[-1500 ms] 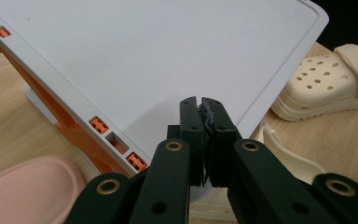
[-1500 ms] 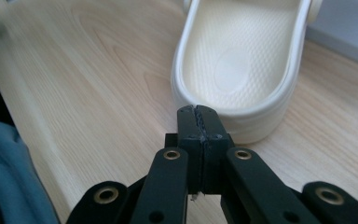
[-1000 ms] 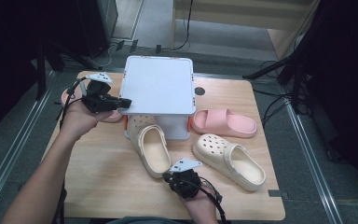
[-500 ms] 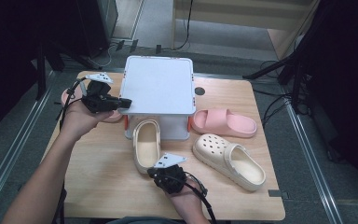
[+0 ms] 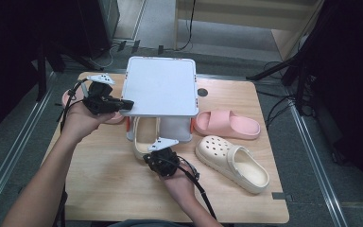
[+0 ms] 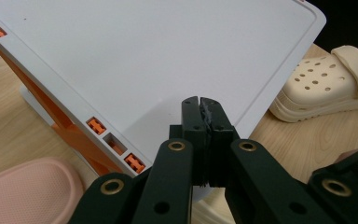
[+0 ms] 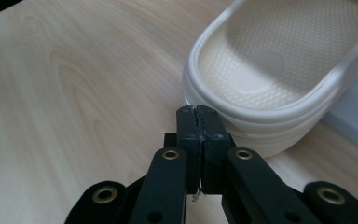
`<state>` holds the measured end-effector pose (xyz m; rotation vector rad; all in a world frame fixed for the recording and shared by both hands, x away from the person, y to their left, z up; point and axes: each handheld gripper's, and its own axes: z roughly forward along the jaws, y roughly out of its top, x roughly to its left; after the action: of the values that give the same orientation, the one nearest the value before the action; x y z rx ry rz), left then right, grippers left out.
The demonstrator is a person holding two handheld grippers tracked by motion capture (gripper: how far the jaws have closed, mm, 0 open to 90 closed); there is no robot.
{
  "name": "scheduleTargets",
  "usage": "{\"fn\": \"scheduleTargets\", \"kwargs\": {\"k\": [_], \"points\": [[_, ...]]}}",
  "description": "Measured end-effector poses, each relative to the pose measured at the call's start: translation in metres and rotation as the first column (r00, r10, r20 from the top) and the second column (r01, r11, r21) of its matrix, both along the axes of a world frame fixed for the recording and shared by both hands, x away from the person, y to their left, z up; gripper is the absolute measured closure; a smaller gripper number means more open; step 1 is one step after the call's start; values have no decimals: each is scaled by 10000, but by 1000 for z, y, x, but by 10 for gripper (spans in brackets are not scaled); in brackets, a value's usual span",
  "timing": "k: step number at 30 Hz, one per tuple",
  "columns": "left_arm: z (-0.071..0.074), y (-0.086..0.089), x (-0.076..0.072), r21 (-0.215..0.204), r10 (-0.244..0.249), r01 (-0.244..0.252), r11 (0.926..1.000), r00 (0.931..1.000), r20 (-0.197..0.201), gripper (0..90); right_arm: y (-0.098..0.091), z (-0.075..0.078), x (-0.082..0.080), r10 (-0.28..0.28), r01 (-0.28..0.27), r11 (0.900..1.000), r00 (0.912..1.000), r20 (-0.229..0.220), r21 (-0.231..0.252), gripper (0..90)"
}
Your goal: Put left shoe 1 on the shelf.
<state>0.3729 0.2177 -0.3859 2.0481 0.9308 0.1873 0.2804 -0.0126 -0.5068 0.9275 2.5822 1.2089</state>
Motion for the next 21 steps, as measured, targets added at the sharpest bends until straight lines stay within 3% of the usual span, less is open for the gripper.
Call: {"fn": "scheduleTargets", "kwargs": {"k": [6, 12, 21], "points": [[0, 0, 0, -77, -32, 31, 10000, 10000, -45, 894, 10, -2, 16, -57, 56, 9996, 10000, 32, 259, 900], [-1, 0, 0, -131, -88, 87, 9999, 9999, -66, 893, 21, -5, 28, -226, 205, 9983, 9990, 382, 541, 896], [-1, -1, 0, -126, -172, 171, 9998, 9998, -48, 893, 30, -6, 45, -460, 442, 9987, 9964, 707, 262, 883]]}}
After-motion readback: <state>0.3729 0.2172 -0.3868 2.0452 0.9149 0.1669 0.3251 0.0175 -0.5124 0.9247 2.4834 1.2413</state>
